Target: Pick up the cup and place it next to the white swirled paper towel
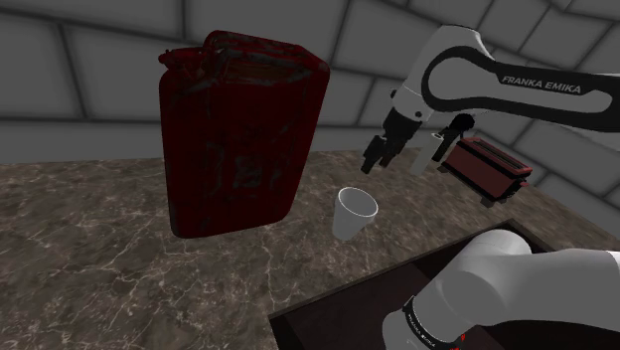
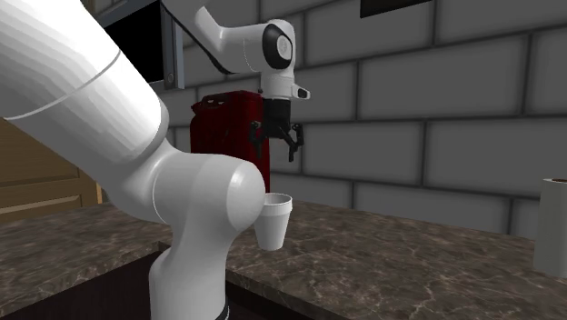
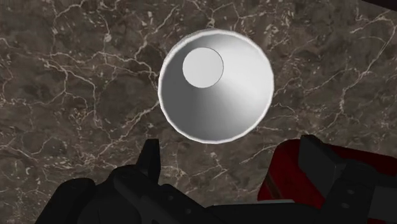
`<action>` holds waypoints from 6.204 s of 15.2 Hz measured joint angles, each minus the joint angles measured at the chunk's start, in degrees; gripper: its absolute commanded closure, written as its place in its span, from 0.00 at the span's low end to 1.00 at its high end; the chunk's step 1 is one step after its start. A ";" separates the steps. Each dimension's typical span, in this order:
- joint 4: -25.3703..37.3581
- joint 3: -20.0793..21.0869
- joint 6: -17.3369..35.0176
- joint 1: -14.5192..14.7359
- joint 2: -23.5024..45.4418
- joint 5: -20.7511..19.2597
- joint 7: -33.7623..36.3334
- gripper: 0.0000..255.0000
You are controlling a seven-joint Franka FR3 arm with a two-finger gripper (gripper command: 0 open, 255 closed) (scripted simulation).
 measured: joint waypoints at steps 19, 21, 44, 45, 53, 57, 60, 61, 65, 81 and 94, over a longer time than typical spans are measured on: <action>-16.22 -6.04 21.95 -3.65 6.49 -3.84 -5.36 0.00; -16.23 -6.05 22.04 -3.65 6.57 -3.84 -5.37 0.00; -10.68 -5.14 12.21 -3.66 2.24 -3.53 -4.73 1.00; -10.10 -5.00 11.30 -3.61 1.90 -3.45 -4.61 1.00; -4.86 -4.52 4.69 -3.49 0.53 -3.17 -4.31 1.00; -1.94 -4.23 1.27 -3.40 0.02 -2.99 -4.10 1.00; 0.25 -3.98 -1.04 -3.27 -0.09 -2.80 -3.89 1.00; 0.97 -3.98 -1.82 -3.28 -0.16 -2.80 -3.91 1.00; 4.28 -3.91 -4.77 -3.20 0.20 -2.71 -3.89 1.00; 17.95 -3.32 -16.10 -2.69 2.52 -2.09 -3.39 1.00; 28.59 -10.28 -20.41 -3.90 8.77 -5.48 -11.01 1.00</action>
